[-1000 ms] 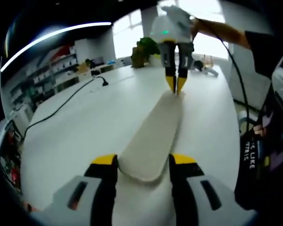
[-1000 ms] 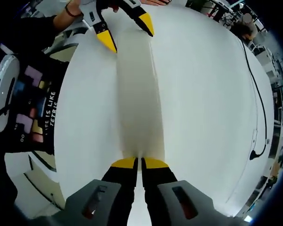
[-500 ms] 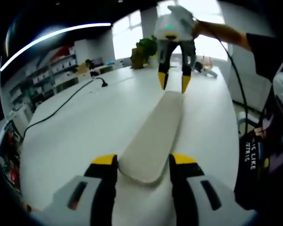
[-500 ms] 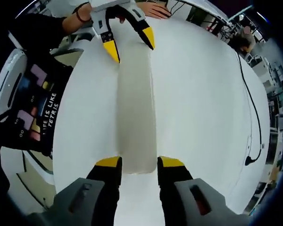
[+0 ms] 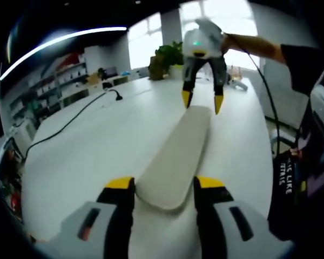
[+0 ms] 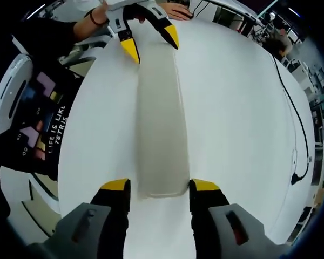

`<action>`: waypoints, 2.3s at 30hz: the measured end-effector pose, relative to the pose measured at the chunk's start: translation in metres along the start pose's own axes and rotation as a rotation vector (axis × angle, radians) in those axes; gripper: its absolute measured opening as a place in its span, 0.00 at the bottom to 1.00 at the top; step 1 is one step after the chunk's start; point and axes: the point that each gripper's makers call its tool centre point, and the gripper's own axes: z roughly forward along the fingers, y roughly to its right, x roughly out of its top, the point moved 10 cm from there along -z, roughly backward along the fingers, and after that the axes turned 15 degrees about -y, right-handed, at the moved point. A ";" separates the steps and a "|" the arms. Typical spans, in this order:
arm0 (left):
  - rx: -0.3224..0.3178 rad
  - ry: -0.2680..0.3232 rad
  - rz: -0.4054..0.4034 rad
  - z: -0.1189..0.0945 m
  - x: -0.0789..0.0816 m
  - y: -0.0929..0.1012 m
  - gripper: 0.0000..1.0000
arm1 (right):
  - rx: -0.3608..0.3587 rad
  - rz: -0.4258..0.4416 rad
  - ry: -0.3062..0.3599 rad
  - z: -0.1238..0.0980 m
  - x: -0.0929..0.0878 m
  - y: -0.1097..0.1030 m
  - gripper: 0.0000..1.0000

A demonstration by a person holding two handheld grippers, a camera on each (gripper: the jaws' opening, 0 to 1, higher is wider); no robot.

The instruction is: Arrange the utensils inside the cutlery case until each visible utensil rests in its matching compartment.

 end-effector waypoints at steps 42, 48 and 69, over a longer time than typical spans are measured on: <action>-0.061 0.038 -0.017 -0.006 0.011 0.000 0.37 | -0.001 -0.004 -0.002 0.005 -0.003 0.003 0.40; -0.066 0.051 -0.028 -0.006 0.010 0.001 0.37 | -0.005 -0.015 -0.009 0.004 0.001 0.004 0.40; -0.152 0.076 -0.475 -0.028 -0.025 -0.012 0.26 | -0.023 -0.028 -0.014 -0.001 0.010 0.005 0.40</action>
